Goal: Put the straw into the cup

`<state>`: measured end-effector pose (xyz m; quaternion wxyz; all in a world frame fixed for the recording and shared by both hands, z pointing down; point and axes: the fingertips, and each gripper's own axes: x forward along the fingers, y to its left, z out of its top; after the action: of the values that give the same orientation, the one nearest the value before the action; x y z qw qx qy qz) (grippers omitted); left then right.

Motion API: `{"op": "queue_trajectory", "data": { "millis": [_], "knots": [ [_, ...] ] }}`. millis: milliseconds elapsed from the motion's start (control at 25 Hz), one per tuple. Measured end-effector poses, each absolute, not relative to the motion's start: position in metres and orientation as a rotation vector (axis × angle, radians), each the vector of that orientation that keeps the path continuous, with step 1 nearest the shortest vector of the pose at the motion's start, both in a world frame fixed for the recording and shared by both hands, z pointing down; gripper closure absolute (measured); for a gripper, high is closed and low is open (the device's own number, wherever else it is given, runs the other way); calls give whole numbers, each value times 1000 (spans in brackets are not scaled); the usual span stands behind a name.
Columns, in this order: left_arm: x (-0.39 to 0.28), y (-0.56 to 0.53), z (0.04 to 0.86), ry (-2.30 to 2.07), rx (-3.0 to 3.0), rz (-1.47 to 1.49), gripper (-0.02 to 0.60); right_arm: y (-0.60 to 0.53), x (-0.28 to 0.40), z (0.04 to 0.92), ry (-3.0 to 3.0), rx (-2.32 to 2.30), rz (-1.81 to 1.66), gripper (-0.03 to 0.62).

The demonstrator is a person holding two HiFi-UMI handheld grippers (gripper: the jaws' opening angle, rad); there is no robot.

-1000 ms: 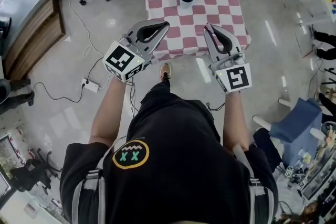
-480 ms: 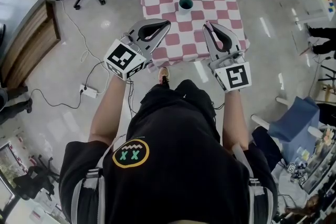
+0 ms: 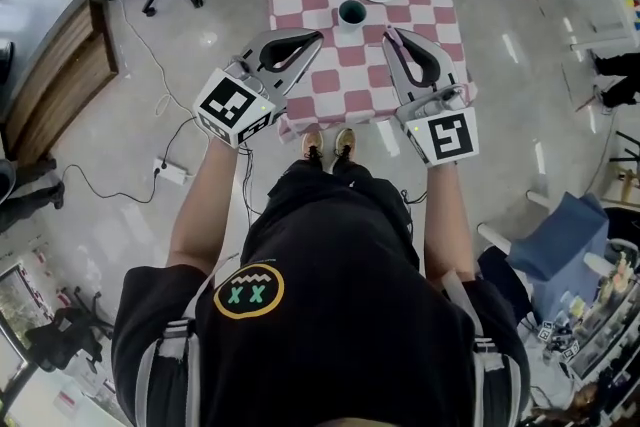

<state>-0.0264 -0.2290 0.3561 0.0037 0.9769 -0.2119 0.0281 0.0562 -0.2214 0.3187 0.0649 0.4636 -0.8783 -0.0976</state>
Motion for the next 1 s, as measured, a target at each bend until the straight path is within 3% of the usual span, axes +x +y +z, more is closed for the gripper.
{"op": "queue_trajectory", "data": {
  "millis": [1000],
  "knots": [
    [14, -306, 377, -737, 3053, 114, 566, -323, 66, 339, -2757, 1302, -315, 543]
  ]
}}
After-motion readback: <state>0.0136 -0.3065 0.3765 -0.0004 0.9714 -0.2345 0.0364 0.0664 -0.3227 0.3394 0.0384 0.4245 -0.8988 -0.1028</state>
